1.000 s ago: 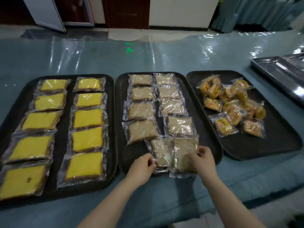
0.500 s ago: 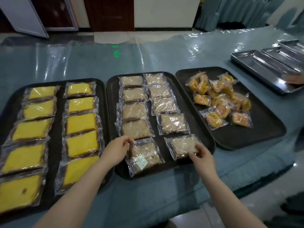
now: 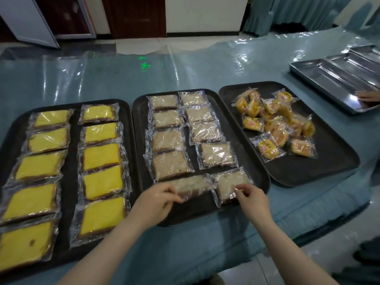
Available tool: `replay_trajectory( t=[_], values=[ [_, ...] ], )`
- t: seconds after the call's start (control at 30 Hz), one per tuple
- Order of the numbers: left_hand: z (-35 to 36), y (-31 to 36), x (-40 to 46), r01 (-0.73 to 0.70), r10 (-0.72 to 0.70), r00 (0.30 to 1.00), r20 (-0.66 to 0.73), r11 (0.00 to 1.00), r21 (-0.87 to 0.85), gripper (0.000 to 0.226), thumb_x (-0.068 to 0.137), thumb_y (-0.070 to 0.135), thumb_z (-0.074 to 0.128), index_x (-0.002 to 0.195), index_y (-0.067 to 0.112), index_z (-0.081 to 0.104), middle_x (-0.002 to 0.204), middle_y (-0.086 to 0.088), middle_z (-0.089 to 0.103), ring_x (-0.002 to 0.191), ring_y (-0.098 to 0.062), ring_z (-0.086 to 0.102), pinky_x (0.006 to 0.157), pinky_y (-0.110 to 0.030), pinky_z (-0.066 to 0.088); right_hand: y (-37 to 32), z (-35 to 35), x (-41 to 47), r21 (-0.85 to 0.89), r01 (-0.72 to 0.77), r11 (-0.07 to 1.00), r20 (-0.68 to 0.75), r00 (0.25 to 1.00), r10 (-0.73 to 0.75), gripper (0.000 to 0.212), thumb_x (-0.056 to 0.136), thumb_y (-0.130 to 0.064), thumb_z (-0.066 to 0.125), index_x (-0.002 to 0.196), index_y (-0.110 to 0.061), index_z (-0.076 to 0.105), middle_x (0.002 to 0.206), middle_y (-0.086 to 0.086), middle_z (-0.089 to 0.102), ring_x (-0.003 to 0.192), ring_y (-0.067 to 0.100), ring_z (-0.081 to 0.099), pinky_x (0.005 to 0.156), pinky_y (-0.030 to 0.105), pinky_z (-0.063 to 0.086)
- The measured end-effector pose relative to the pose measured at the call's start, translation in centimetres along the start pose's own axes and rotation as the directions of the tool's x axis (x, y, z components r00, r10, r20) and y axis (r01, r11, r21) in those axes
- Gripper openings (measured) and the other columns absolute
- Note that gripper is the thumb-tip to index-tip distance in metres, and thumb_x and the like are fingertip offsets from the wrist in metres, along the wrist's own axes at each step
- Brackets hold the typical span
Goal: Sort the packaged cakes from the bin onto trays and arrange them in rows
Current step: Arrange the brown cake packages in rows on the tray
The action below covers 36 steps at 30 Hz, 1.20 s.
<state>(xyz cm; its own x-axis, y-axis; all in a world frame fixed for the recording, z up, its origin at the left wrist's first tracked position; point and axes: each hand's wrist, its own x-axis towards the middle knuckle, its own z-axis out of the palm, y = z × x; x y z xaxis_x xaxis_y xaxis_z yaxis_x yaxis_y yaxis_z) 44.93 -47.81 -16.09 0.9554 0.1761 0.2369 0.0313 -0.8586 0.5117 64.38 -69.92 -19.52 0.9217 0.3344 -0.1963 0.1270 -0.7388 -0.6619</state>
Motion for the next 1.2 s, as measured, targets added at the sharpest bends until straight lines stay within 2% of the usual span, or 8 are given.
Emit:
replay_trajectory(
  t=[0.1,0.27,0.37,0.5,0.77,0.9,1.0,1.2],
  values=[
    [2.1,-0.2,-1.5,0.151,-0.135,0.945,0.297,0.988,-0.031,0.028,0.086,0.014,0.054,0.103,0.028,0.071,0.101,0.012,0.062,0.1,-0.007,0.053,0.091,-0.029,0.045,0.1,0.1,0.3,-0.085,0.105,0.991,-0.048,0.993,-0.11,0.01,0.089,-0.023,0.061,0.096,-0.025,0.068,0.088,-0.009,0.062,0.075,-0.001,0.055,0.061,0.019,0.038],
    [3.9,-0.6,-0.4,0.288,-0.288,0.954,0.081,0.958,0.006,0.035,0.092,0.029,0.05,0.126,0.03,0.055,0.127,0.012,0.051,0.12,-0.007,0.042,0.103,-0.022,0.035,-0.6,0.8,1.2,-0.217,0.246,0.945,-0.002,0.968,-0.253,0.032,0.09,-0.027,0.062,0.121,-0.023,0.062,0.122,-0.006,0.05,0.122,0.018,0.042,0.095,0.026,0.036],
    [5.2,0.0,1.2,0.364,-0.372,0.924,0.088,0.927,0.094,0.059,0.094,0.046,0.043,0.146,0.036,0.02,0.153,0.015,0.006,0.142,-0.008,0.0,0.113,-0.027,0.003,-1.3,1.5,2.4,-0.369,0.338,0.866,0.184,0.94,-0.288,0.054,0.096,-0.037,0.051,0.146,-0.027,0.034,0.157,-0.005,0.02,0.147,0.021,0.007,0.116,0.039,0.013],
    [7.2,0.5,1.5,0.358,-0.436,0.855,0.281,0.888,0.29,0.07,0.094,0.058,0.024,0.14,0.039,-0.025,0.145,0.001,-0.04,0.132,-0.019,-0.04,0.111,-0.037,-0.017,-1.1,2.9,3.3,-0.515,0.432,0.74,0.359,0.893,-0.271,0.056,0.101,-0.042,0.023,0.153,-0.032,0.003,0.161,0.001,-0.01,0.144,0.025,-0.022,0.115,0.046,-0.01],
    [6.7,-0.2,1.3,0.407,-0.485,0.831,0.274,0.864,0.296,0.07,0.092,0.062,0.021,0.136,0.041,-0.03,0.145,0.002,-0.041,0.129,-0.012,-0.043,0.108,-0.032,-0.021,-1.5,2.6,5.6,-0.483,0.48,0.733,0.323,0.875,-0.36,0.066,0.093,-0.058,0.022,0.151,-0.036,-0.003,0.155,-0.005,-0.02,0.139,0.02,-0.031,0.11,0.043,-0.017],
    [6.1,-1.5,5.5,0.503,-0.577,0.801,0.161,0.793,0.343,0.087,0.077,0.076,0.014,0.137,0.035,-0.034,0.143,-0.001,-0.044,0.128,-0.015,-0.045,0.107,-0.036,-0.022,-3.3,2.9,8.9,-0.491,0.592,0.639,0.406,0.805,-0.433,0.066,0.094,-0.055,0.025,0.148,-0.04,-0.009,0.156,-0.006,-0.02,0.141,0.018,-0.029,0.111,0.04,-0.018],
    [6.6,-2.2,7.5,0.515,-0.628,0.749,0.212,0.752,0.411,0.095,0.071,0.083,0.012,0.135,0.033,-0.038,0.14,-0.002,-0.048,0.125,-0.021,-0.048,0.107,-0.046,-0.024,-3.4,3.0,10.4,-0.468,0.679,0.565,0.499,0.731,-0.466,0.061,0.092,-0.059,0.019,0.146,-0.045,-0.009,0.158,-0.008,-0.014,0.143,0.018,-0.024,0.112,0.042,-0.017],
    [8.3,-1.1,7.5,0.422,-0.562,0.801,0.209,0.776,0.468,0.079,0.084,0.07,0.008,0.139,0.031,-0.034,0.147,-0.004,-0.039,0.132,-0.023,-0.04,0.107,-0.043,-0.024,-1.7,1.7,10.9,-0.426,0.718,0.55,0.473,0.695,-0.542,0.058,0.092,-0.06,0.015,0.146,-0.04,0.022,0.157,-0.009,0.008,0.147,0.017,-0.004,0.116,0.042,-0.007]
  ],
)
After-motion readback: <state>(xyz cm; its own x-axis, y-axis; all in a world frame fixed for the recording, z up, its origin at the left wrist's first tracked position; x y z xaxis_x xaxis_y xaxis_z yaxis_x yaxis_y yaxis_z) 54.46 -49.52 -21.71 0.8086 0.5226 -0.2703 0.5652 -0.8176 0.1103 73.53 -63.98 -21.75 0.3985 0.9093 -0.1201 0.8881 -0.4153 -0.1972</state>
